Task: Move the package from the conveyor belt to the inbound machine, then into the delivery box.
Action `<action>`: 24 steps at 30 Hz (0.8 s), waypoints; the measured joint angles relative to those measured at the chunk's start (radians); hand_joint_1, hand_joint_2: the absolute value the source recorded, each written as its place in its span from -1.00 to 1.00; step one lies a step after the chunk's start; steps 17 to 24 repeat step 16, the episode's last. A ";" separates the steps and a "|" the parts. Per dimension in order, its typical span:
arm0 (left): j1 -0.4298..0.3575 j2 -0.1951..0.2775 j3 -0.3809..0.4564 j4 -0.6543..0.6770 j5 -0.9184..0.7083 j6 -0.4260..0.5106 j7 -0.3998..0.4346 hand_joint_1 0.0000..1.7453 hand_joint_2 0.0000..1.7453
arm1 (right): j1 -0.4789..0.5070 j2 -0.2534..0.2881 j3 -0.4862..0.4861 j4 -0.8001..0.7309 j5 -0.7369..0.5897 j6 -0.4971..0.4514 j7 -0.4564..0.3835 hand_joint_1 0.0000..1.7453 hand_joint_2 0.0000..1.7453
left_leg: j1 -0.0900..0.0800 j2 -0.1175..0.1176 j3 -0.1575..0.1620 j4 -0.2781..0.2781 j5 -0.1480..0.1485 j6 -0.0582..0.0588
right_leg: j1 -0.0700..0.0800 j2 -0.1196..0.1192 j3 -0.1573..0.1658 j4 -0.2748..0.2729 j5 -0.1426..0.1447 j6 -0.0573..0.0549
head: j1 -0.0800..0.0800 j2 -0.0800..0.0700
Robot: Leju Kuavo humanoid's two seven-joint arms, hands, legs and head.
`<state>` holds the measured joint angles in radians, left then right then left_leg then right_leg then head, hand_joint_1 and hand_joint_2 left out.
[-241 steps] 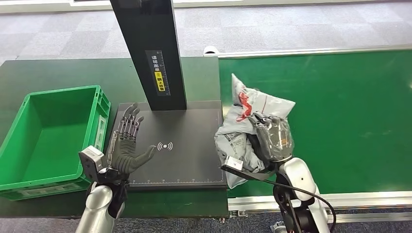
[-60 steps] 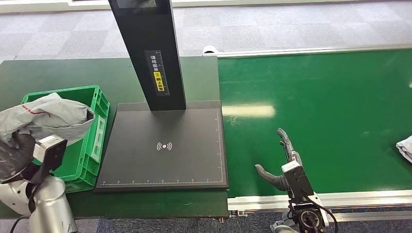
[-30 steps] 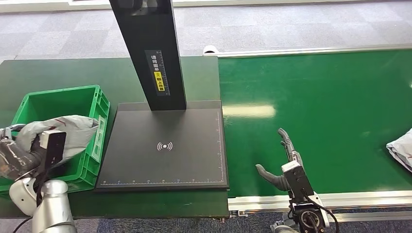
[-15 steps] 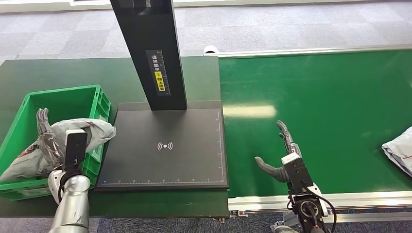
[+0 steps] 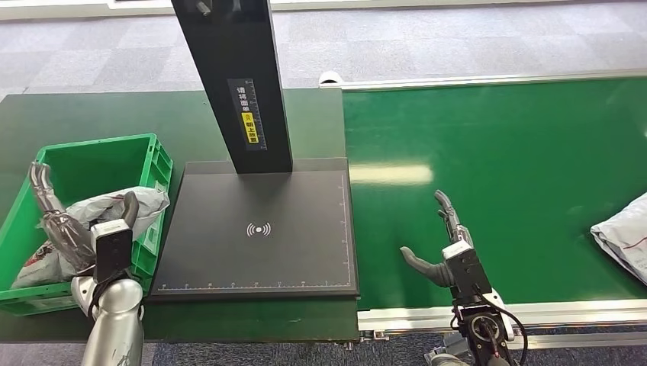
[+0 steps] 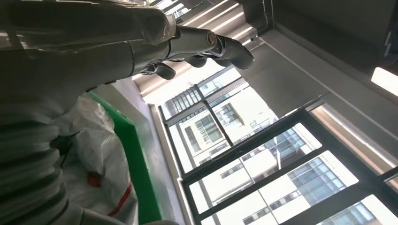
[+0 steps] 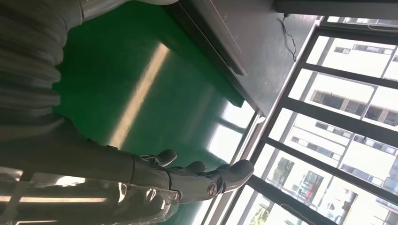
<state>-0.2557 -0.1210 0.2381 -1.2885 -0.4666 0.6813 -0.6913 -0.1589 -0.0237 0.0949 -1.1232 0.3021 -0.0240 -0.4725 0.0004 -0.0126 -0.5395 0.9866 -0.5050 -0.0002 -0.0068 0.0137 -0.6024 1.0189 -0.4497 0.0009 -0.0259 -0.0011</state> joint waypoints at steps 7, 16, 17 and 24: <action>0.052 -0.066 0.002 -0.330 -0.125 0.000 -0.009 -1.00 1.00 | -0.001 -0.008 0.005 0.001 -0.018 -0.001 -0.005 -1.00 1.00 | 0.000 0.000 0.000 0.000 0.000 0.000 | 0.000 0.000 0.000 0.000 0.000 0.000 | 0.000 0.000; 0.102 -0.070 -0.163 -0.483 -0.135 0.000 -0.010 -1.00 1.00 | 0.002 -0.020 0.006 -0.001 -0.048 -0.020 -0.007 -1.00 1.00 | 0.000 0.000 0.001 0.000 0.000 0.000 | 0.000 0.000 0.000 -0.001 0.000 0.000 | 0.000 0.000; 0.102 -0.070 -0.163 -0.483 -0.135 0.000 -0.010 -1.00 1.00 | 0.002 -0.020 0.006 -0.001 -0.048 -0.020 -0.007 -1.00 1.00 | 0.000 0.000 0.001 0.000 0.000 0.000 | 0.000 0.000 0.000 -0.001 0.000 0.000 | 0.000 0.000; 0.102 -0.070 -0.163 -0.483 -0.135 0.000 -0.010 -1.00 1.00 | 0.002 -0.020 0.006 -0.001 -0.048 -0.020 -0.007 -1.00 1.00 | 0.000 0.000 0.001 0.000 0.000 0.000 | 0.000 0.000 0.000 -0.001 0.000 0.000 | 0.000 0.000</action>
